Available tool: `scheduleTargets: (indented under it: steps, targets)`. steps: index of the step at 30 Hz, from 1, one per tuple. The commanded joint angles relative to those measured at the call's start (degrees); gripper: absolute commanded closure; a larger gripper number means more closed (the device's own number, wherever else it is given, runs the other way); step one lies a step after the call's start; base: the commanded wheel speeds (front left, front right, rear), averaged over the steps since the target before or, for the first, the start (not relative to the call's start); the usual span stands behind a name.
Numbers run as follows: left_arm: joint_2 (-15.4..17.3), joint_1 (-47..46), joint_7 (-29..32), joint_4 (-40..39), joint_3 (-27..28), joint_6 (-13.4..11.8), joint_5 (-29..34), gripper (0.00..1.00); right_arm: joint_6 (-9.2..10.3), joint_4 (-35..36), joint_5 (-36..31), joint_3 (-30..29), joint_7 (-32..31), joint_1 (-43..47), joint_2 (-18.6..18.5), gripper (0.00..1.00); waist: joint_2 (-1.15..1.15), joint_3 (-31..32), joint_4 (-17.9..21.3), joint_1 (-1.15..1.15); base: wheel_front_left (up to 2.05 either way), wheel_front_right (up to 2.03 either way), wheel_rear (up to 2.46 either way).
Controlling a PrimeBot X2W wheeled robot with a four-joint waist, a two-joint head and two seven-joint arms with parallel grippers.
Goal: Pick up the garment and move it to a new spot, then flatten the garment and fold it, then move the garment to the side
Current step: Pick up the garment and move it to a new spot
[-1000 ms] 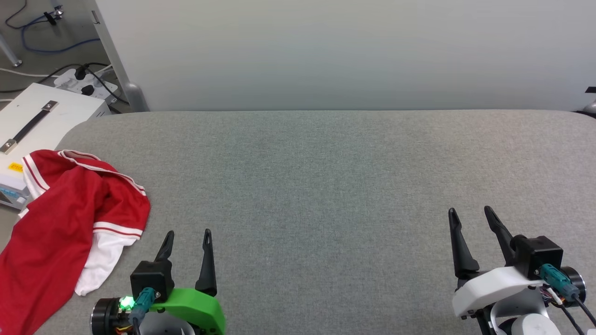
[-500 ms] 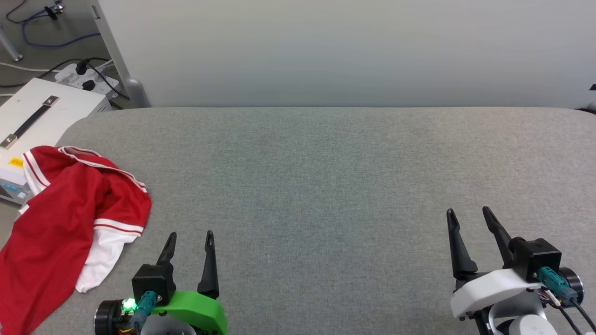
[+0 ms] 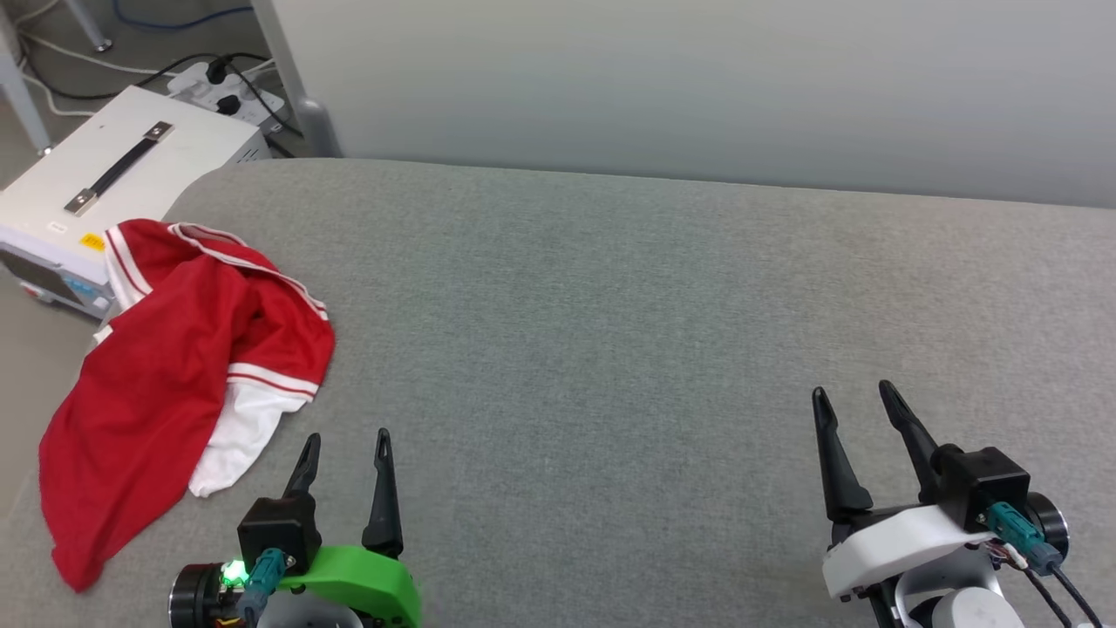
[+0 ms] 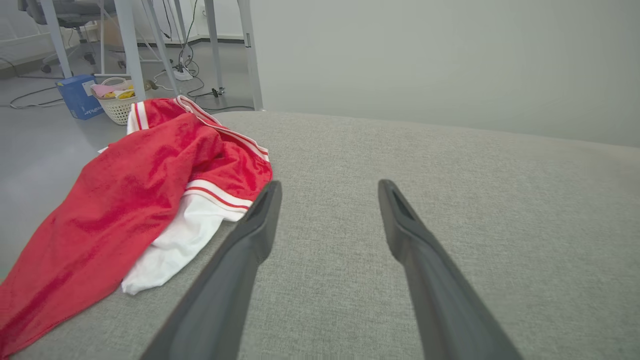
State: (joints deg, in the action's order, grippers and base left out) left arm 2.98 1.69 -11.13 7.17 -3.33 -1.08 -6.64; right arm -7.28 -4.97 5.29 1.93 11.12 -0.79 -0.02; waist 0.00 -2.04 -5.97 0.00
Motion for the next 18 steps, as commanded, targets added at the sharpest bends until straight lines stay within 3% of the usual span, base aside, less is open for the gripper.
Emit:
scheduleTargets:
  steps: [1, 18]
  targets:
    - [-0.1, -0.8, -0.6, 0.3, 0.2, -0.2, -0.7, 0.0, -0.16, -0.2, -0.2, 0.4, 0.7, -1.0, 0.0, 0.0, 0.0, -1.0, -3.0, 0.0, 0.0, 0.0, 0.0]
    - [-0.1, -1.0, -2.6, 1.0, 0.5, -1.2, -1.9, 0.0, -0.19, -1.9, 0.0, 2.7, 2.7, -2.4, 0.0, 0.0, 0.0, -2.1, -16.7, 0.0, 0.0, 0.0, 0.0]
